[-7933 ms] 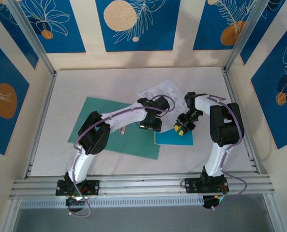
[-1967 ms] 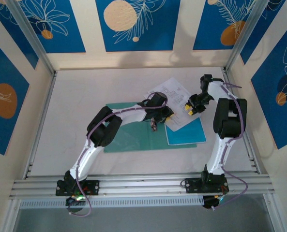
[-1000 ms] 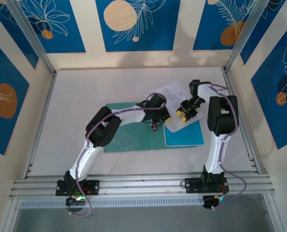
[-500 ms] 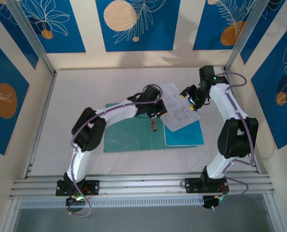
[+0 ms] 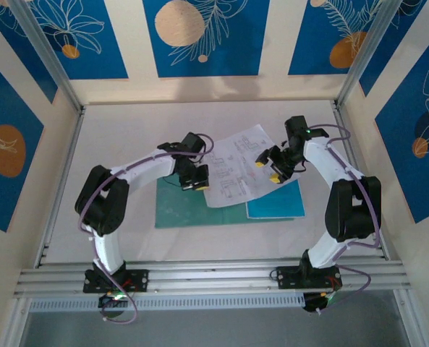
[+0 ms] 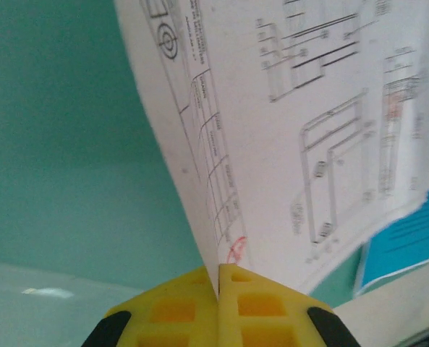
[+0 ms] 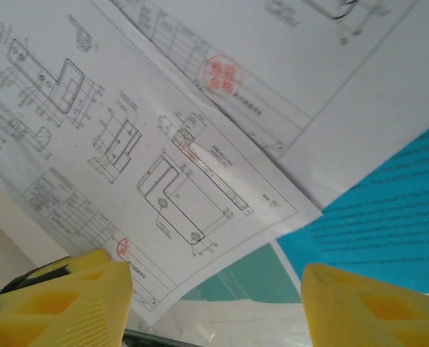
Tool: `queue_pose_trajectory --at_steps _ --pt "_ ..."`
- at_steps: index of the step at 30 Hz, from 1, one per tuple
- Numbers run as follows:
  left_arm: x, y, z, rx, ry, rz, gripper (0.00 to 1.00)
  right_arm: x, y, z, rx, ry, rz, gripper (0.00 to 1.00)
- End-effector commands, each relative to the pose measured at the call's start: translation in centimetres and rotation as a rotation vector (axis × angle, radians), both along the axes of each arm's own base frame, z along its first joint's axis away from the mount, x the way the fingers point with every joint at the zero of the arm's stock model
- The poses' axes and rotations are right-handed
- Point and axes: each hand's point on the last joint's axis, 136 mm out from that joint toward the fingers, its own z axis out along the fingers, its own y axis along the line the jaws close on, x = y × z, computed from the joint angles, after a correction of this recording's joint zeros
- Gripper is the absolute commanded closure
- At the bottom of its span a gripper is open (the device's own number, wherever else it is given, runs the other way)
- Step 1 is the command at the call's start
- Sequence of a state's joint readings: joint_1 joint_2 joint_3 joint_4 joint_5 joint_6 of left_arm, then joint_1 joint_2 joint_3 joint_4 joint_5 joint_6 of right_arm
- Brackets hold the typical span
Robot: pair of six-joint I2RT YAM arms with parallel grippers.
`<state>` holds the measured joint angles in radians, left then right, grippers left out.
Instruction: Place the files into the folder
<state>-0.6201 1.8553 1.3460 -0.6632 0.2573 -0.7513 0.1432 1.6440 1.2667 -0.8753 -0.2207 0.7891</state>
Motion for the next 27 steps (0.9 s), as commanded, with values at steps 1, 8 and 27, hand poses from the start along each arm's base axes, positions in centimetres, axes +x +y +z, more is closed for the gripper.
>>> queue_pose_trajectory --at_steps 1,8,27 --pt "-1.2 3.1 0.1 0.114 -0.004 -0.072 1.00 -0.4 2.4 -0.3 0.043 -0.001 0.081 0.36" --pt "-1.2 4.9 -0.5 0.209 -0.002 -0.117 1.00 0.8 5.3 -2.9 0.038 0.010 0.153 0.40" --pt "-0.9 5.3 -1.8 0.218 0.028 -0.111 1.00 3.1 9.6 -7.6 0.063 0.049 0.274 0.41"
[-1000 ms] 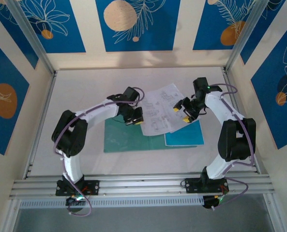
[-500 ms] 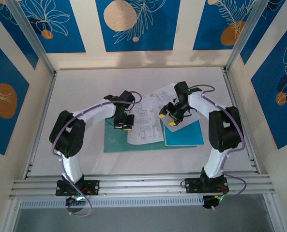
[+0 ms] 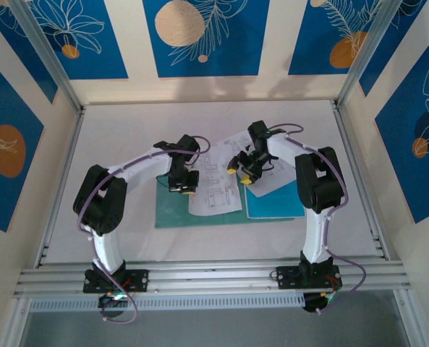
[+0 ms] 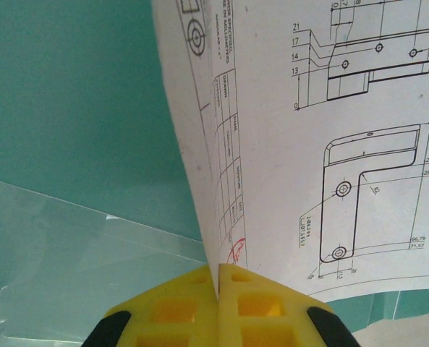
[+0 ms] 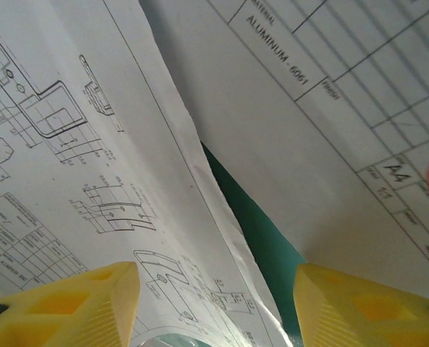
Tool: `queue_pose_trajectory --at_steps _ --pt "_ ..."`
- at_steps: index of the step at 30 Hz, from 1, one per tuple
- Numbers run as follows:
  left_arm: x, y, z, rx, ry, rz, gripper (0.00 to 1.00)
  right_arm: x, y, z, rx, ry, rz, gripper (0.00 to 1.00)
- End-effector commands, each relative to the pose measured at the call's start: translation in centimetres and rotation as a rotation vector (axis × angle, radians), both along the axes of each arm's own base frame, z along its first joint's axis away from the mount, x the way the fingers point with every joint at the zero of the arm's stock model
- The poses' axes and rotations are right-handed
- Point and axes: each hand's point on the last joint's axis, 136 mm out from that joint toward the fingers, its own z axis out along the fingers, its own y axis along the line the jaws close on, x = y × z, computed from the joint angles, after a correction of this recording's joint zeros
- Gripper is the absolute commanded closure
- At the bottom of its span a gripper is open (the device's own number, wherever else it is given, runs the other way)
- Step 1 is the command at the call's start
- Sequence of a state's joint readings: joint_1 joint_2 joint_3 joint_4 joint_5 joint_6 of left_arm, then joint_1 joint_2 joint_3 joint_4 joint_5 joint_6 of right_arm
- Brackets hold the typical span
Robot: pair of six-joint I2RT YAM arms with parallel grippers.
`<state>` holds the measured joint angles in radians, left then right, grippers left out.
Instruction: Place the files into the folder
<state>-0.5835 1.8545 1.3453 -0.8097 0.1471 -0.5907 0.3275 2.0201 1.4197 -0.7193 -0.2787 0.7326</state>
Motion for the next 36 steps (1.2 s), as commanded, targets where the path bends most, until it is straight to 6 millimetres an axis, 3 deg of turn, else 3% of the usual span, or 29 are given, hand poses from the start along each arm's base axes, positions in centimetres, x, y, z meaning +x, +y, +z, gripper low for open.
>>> queue_pose_trajectory --at_steps 1,11,20,28,36 --pt "-0.1 0.7 -0.5 0.037 0.018 -0.022 1.00 -0.1 0.9 0.1 0.025 0.006 0.030 0.41" --pt "0.0 0.5 -0.6 0.028 0.023 -0.025 1.00 -0.8 1.9 -0.7 0.056 0.030 0.052 0.41" --pt "-0.3 0.6 -1.0 0.024 0.030 -0.015 1.00 -1.8 3.5 2.6 0.189 -0.003 0.083 0.42" --pt "-0.5 0.4 -1.3 0.013 0.036 -0.003 1.00 -4.1 3.9 5.1 0.275 -0.014 0.095 0.46" --pt "-0.6 0.3 -1.4 -0.001 0.039 0.009 1.00 -6.2 4.3 3.5 0.237 0.023 0.127 0.47"
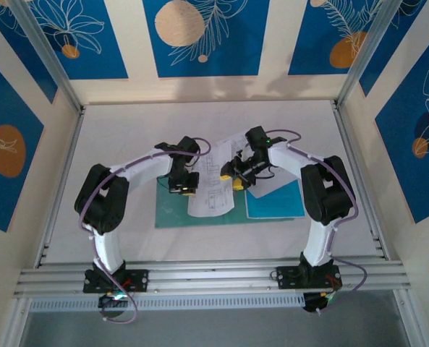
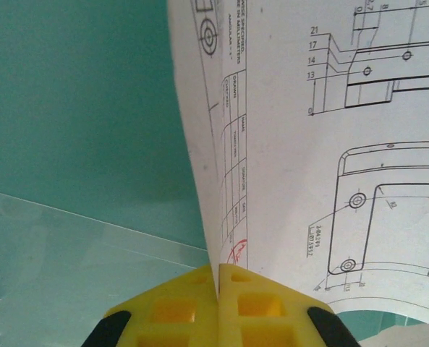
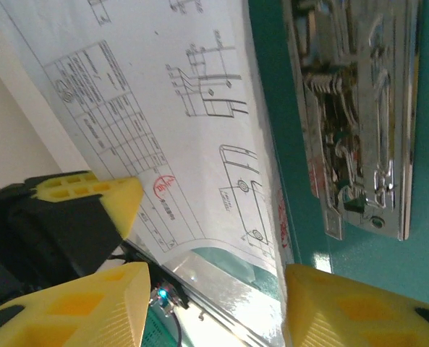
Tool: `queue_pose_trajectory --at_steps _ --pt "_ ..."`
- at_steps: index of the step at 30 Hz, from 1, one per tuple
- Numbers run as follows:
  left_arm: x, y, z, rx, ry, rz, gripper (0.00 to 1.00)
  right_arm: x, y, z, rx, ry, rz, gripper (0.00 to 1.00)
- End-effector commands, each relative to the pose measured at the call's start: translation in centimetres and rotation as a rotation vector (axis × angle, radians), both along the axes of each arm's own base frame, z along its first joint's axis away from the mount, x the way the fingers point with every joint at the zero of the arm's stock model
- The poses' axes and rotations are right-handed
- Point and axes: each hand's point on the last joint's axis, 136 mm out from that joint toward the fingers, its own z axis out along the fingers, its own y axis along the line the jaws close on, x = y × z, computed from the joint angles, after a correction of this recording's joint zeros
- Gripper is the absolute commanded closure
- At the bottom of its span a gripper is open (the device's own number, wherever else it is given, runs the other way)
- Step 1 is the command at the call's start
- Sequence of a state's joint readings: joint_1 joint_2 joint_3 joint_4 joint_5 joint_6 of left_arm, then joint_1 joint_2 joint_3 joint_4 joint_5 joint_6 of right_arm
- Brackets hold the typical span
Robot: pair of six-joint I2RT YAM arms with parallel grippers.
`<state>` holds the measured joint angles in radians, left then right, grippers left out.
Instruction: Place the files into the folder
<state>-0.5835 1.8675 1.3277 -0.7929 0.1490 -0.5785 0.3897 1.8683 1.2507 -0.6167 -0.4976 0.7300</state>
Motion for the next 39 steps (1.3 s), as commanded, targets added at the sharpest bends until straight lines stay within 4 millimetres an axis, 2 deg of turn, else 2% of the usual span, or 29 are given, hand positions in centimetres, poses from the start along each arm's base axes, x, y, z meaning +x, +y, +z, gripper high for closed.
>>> queue_pose_trajectory --at_steps 1,8,12,18,27,34,39 --pt "-0.5 0.2 -0.5 -0.008 0.031 0.022 1.00 -1.5 0.4 -0.5 -0.005 0.028 0.029 0.47" --pt "-0.7 0.2 -1.1 -0.013 0.035 0.034 1.00 -3.0 0.8 -2.0 -0.072 0.025 0.092 0.51" --pt "-0.6 0.1 -1.2 -0.020 0.035 0.040 1.00 -3.4 0.9 -2.8 -0.115 0.021 0.109 0.57" --pt "-0.4 0.0 -1.1 -0.019 0.030 0.040 1.00 -3.5 -0.4 -4.1 -0.234 0.007 0.132 0.65" --pt "-0.4 0.2 -1.1 -0.010 0.031 0.031 1.00 -3.8 -2.2 -4.5 -0.301 -0.042 0.164 0.66" --pt "-0.5 0.1 -1.1 -0.012 0.035 0.022 1.00 -3.5 -1.2 -4.6 -0.236 -0.038 0.138 0.71" --pt "-0.5 0.3 -1.1 -0.007 0.032 0.024 1.00 -3.0 -0.6 -3.9 -0.214 -0.061 0.123 0.86"
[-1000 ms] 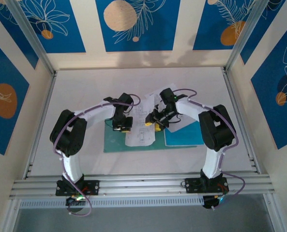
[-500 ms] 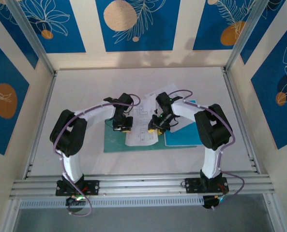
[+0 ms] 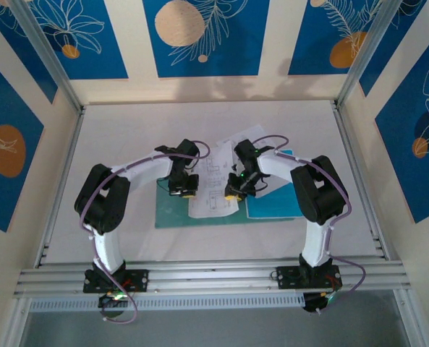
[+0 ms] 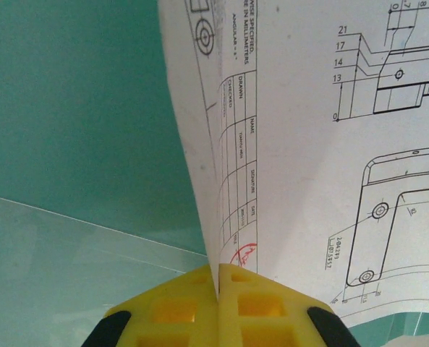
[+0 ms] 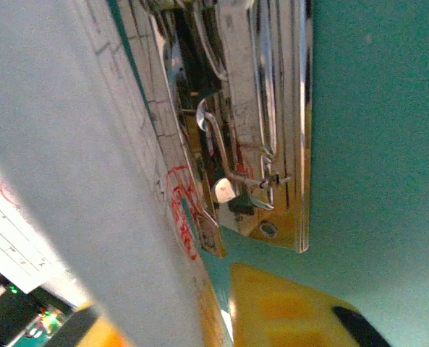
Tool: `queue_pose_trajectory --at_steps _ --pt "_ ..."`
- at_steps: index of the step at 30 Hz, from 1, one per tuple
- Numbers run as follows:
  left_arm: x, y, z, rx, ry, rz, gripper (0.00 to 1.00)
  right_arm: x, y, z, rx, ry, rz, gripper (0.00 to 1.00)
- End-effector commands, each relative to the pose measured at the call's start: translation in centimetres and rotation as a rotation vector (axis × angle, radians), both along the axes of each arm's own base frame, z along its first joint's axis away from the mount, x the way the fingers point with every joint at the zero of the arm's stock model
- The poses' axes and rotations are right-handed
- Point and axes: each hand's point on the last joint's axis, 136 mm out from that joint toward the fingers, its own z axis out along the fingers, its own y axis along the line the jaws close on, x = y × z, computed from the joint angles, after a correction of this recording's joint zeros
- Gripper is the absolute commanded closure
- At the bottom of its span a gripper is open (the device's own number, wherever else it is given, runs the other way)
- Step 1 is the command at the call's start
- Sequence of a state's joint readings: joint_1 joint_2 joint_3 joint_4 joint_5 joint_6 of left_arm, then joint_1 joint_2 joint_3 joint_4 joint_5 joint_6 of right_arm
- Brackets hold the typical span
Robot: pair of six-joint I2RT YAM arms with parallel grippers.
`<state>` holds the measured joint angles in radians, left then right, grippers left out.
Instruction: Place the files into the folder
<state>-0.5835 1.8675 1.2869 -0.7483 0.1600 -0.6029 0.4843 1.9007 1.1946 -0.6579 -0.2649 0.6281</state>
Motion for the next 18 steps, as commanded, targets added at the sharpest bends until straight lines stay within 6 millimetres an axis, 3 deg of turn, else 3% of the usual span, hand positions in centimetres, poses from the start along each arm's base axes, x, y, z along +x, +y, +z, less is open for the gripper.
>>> queue_pose_trajectory --at_steps 1,3,5,8,10,14,18 --pt "-0.2 0.3 -0.1 0.007 0.021 0.001 1.00 0.2 0.3 1.3 0.019 -0.029 -0.005 0.90" --pt "-0.1 0.5 0.1 0.014 0.010 0.007 1.00 0.3 -0.6 1.4 -0.027 -0.048 -0.007 0.98" --pt "0.0 0.7 0.6 0.019 -0.002 0.017 0.96 0.4 -1.7 1.8 -0.081 -0.083 -0.008 1.00" --pt "0.1 1.3 1.7 0.039 -0.023 0.042 0.63 0.7 -3.4 3.0 -0.139 -0.162 0.001 1.00" --pt "0.0 2.2 2.2 0.066 -0.034 0.064 0.55 1.0 -4.3 4.4 -0.163 -0.225 0.016 1.00" --pt "-0.9 4.3 2.6 0.094 -0.026 0.131 0.56 1.5 -5.6 7.2 -0.213 -0.349 0.082 1.00" --pt "-2.8 7.0 2.0 0.097 0.011 0.222 0.68 1.6 -6.8 9.2 -0.260 -0.440 0.126 1.00"
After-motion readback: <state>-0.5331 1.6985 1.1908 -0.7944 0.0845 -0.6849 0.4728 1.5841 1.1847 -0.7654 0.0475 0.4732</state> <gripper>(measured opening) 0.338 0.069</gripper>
